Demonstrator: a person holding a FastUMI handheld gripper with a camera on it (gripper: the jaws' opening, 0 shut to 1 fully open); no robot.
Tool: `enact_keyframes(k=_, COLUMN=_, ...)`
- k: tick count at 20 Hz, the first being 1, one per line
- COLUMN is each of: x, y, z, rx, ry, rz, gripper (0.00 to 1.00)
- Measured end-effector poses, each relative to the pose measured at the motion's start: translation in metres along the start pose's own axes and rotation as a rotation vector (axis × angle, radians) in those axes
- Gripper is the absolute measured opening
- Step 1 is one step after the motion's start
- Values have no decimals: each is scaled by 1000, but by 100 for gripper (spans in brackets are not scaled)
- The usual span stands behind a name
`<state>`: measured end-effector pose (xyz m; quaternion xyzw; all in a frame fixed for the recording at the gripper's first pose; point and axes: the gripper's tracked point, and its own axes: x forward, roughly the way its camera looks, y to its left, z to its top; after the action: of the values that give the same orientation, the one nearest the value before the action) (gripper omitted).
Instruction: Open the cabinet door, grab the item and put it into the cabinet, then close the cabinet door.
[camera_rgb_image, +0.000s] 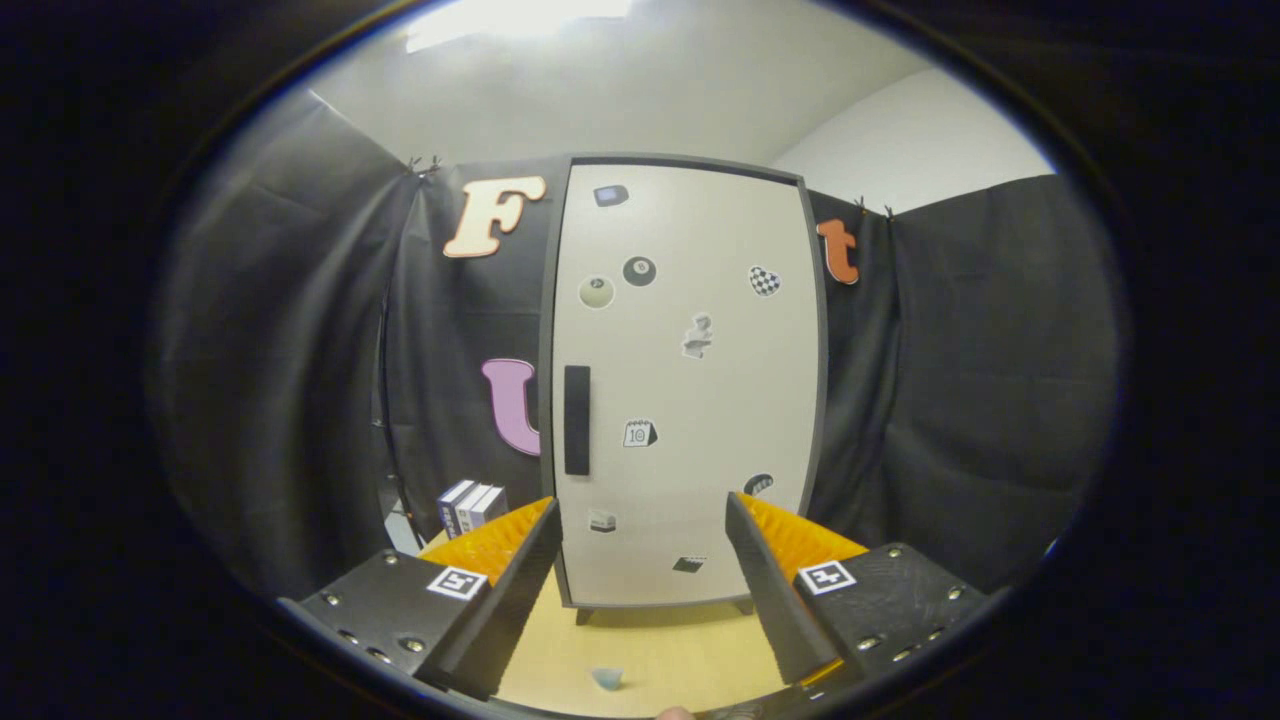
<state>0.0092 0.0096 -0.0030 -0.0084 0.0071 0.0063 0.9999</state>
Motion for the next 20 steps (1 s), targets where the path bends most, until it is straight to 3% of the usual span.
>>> enact_keyframes(k=11, x=40, y=19, z=-9, rx=3, ry=23, rz=31, gripper=97)
enact_keyframes(k=20, x=128, y=62, z=-8, rx=-1, ry=25, rz=85, gripper=97)
